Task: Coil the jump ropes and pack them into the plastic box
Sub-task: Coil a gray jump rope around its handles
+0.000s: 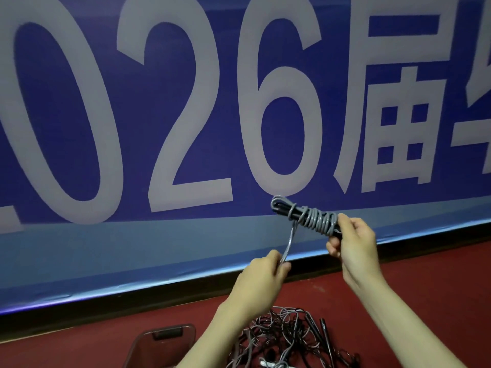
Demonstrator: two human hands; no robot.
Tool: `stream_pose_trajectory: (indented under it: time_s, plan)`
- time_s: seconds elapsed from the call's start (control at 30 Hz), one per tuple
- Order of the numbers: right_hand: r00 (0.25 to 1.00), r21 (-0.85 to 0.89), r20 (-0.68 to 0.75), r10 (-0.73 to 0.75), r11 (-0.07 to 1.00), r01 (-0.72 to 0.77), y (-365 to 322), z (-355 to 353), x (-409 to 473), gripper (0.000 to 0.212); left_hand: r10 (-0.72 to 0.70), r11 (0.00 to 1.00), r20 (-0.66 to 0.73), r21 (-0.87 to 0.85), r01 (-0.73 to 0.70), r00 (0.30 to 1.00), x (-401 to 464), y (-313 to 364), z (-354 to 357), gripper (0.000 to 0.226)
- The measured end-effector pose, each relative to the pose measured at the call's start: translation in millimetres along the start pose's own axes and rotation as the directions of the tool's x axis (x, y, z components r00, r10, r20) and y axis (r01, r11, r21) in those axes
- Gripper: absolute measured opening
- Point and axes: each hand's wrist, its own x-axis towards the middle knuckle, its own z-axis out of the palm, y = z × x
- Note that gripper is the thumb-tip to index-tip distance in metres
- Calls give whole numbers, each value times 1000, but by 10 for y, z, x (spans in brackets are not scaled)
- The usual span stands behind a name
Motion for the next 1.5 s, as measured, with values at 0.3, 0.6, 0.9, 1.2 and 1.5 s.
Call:
stream_pose_trajectory:
  time_s: [0.3,0.6,0.9,1.2,1.5]
  plan:
    - [930,-398,61,-362,846,356,1,-171,32,23,138,929,-80,356,-100,987,-6,298,-280,30]
    - [849,-508,408,-334,690,516,-83,-145,-7,22,198,847,-196,528,-67,960,-35,334,-529,32]
    - [807,-362,590,13,898,251,-230,-62,-58,24,193,895,-237,439,-72,952,-36,113,-639,28]
    - [748,-359,651,129,921,153,-401,-139,-81,21,95,894,-61,443,-58,994,-32,87,-629,41]
    - [730,-331,663,164,939,90,-474,-214,-62,21,89,971,242,-239,-29,966,-62,6,-641,60]
